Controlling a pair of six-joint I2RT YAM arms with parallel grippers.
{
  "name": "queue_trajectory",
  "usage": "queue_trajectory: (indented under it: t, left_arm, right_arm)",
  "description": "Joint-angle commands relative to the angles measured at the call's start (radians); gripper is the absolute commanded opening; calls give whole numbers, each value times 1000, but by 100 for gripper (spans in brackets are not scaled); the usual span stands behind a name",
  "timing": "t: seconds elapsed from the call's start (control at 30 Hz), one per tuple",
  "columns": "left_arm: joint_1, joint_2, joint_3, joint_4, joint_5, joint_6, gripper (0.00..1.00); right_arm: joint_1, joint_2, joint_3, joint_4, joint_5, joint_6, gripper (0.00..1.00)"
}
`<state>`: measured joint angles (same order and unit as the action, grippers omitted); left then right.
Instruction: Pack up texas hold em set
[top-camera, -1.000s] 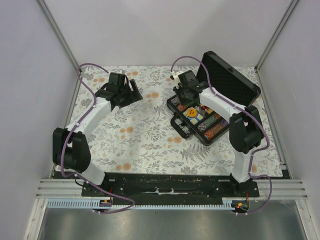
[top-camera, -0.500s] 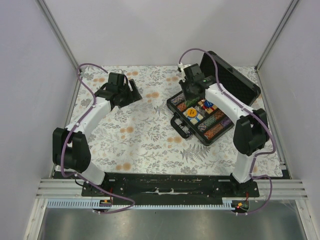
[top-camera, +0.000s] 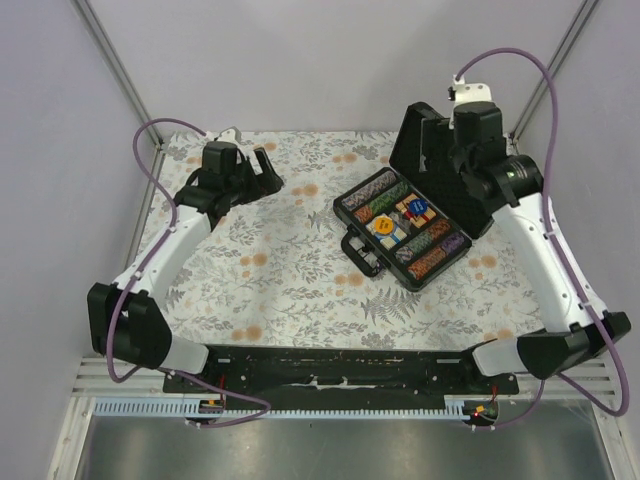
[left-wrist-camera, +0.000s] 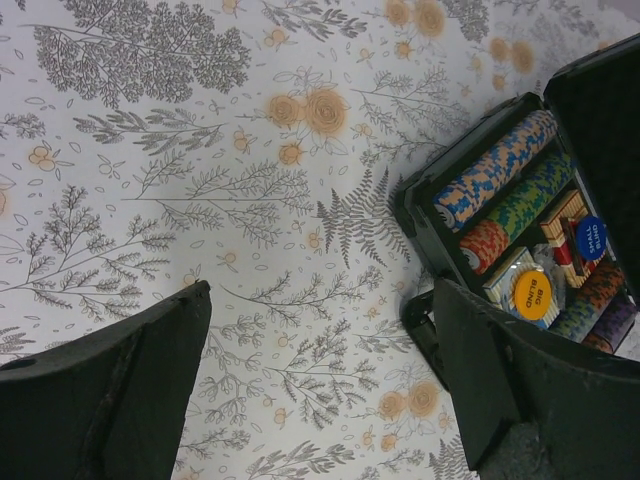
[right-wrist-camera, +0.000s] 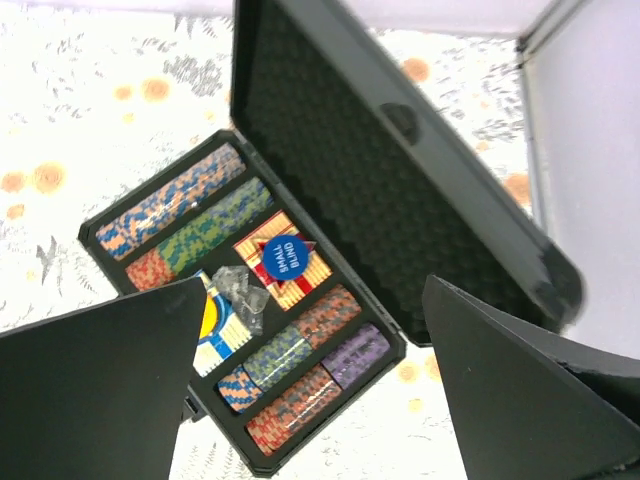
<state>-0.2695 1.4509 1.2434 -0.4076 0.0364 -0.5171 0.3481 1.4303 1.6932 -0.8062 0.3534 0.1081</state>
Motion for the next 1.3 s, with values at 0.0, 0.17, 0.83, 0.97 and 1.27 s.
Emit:
queue_trajectory:
  t: [0.0,0.17,0.83,0.97,1.27]
  left_arm:
    - [4,-75,-35,73,8,58,97]
    - [4,-103,-42,81,89,74,96]
    - [4,11,56,67,108,86,90]
    - [4,12,41,66,105,71,89]
    - [3,9,11,56,86,48,84]
  right_arm:
    - [-21,-73,43,-34,153,-41,98]
    - [-90,-94,0,-19,151,-93,98]
    - [-241,275,123,69,18,-352,89]
    - [-239,257,97,36,-79,-295,81]
    - [-121,150,-98,39,18,-255,63]
